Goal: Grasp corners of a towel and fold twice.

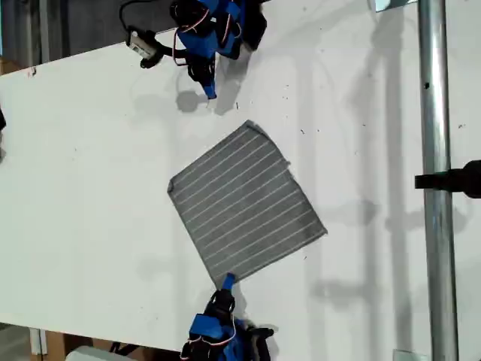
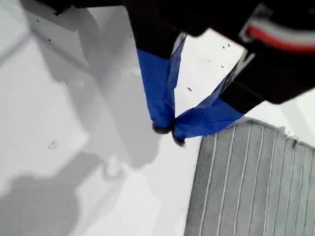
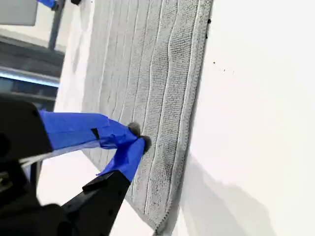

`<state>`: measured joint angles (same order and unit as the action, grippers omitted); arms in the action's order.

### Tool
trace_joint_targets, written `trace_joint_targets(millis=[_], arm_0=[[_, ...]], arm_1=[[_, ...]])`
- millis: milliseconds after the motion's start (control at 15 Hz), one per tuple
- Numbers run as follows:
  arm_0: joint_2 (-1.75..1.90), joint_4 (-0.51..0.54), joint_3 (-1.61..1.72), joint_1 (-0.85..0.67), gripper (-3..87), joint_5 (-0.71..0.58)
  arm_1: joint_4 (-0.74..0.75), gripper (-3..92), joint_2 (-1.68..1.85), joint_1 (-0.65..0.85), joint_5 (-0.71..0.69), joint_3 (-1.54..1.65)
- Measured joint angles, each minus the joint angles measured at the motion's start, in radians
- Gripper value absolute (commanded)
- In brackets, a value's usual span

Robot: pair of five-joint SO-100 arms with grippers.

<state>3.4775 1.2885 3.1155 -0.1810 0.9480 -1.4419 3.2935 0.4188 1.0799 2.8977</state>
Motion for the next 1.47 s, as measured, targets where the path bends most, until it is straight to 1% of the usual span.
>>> trace_joint_targets(millis=[67,133,200,267,333,467,600,800,933,1133,1267,1333,1400,1467], arm_0=[[0.000,-0.008,0.000,-0.008,-0.3,0.011],[0.000,-0.021,0.000,-0.084,-0.6,0.129],[0.000,-0.028,0.000,-0.133,-1.1,0.333],[0.000,-0.028,0.002,-0.146,-1.2,0.456],[0.000,-0.028,0.002,-0.147,-1.4,0.495],[0.000,-0.028,0.002,-0.143,-1.6,0.515],[0.000,-0.028,0.002,-0.146,-2.0,0.515],[0.000,-0.028,0.002,-0.147,-2.3,0.515],[0.000,-0.028,0.002,-0.147,-2.4,0.515],[0.000,-0.028,0.002,-0.147,-2.6,0.515],[0.000,-0.028,0.002,-0.147,-2.6,0.522],[0.000,-0.028,0.005,-0.147,-2.6,0.522],[0.000,-0.028,0.005,-0.147,-2.6,0.522],[0.000,-0.028,0.005,-0.147,-2.6,0.522]], arm_1=[[0.002,-0.1,0.002,-0.005,0.003,0.000],[0.074,-0.1,-0.005,-0.094,0.006,0.002],[0.091,-0.1,0.003,-0.114,0.006,0.002],[0.098,-0.1,0.003,-0.115,0.006,0.002],[0.100,-0.1,0.003,-0.121,0.006,0.002],[0.103,-0.2,0.002,-0.147,0.006,-0.006],[0.115,-0.2,-0.017,-0.206,0.011,-0.098],[0.152,-0.2,-0.348,-0.301,0.000,-0.379],[0.173,-0.2,-0.535,-0.367,-0.044,-0.523],[0.150,-0.2,-0.881,-0.451,-0.120,-0.764],[0.101,-0.2,-1.124,-0.512,-0.222,-0.939],[0.095,-0.2,-1.201,-0.523,-0.264,-0.969],[0.095,5.2,-1.223,-0.523,-0.298,-0.974],[0.094,14.4,-1.224,-0.520,-0.318,-0.974]])
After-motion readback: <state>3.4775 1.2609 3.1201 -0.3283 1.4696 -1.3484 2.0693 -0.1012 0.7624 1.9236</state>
